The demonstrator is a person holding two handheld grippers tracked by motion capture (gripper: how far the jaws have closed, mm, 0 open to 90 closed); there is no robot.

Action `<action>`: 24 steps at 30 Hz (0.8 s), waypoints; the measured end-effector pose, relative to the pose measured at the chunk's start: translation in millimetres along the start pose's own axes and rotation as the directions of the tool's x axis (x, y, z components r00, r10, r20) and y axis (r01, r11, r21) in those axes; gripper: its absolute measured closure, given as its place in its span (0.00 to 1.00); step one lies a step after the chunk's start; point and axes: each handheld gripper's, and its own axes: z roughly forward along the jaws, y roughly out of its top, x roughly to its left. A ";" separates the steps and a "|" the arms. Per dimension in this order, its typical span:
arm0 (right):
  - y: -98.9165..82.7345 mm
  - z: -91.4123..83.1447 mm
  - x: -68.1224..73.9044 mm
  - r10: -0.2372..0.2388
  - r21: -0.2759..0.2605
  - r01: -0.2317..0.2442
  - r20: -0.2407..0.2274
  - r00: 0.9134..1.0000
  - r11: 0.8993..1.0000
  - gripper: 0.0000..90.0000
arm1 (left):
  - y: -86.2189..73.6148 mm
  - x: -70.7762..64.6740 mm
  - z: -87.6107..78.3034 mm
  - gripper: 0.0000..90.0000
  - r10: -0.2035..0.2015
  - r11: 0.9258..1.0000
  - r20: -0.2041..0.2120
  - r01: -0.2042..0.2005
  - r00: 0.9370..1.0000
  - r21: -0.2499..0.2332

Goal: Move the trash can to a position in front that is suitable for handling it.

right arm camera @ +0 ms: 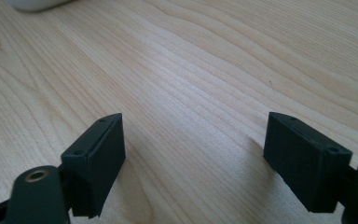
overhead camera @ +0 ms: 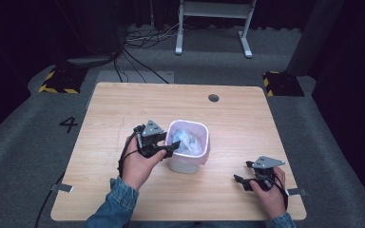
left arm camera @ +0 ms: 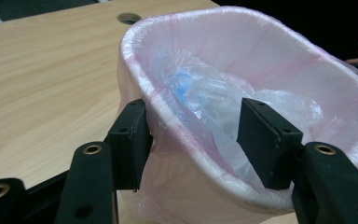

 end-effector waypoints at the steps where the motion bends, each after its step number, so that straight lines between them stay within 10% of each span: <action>1: 0.0 0.0 0.0 0.000 0.000 0.000 0.000 1.000 1.000 0.23 | -1.1 -5.1 0.1 0.49 0.004 1.000 0.007 -0.004 1.000 0.003; 12: 0.0 0.0 -0.1 0.001 0.000 -0.001 0.000 1.000 1.000 0.23 | -19.1 -49.4 -7.3 0.35 -0.028 0.999 0.005 0.028 1.000 -0.046; 24: 0.0 0.0 -0.1 0.001 0.000 -0.001 0.000 1.000 1.000 0.23 | -15.0 -38.1 -43.7 0.22 0.051 0.982 -0.143 -0.075 0.988 -0.172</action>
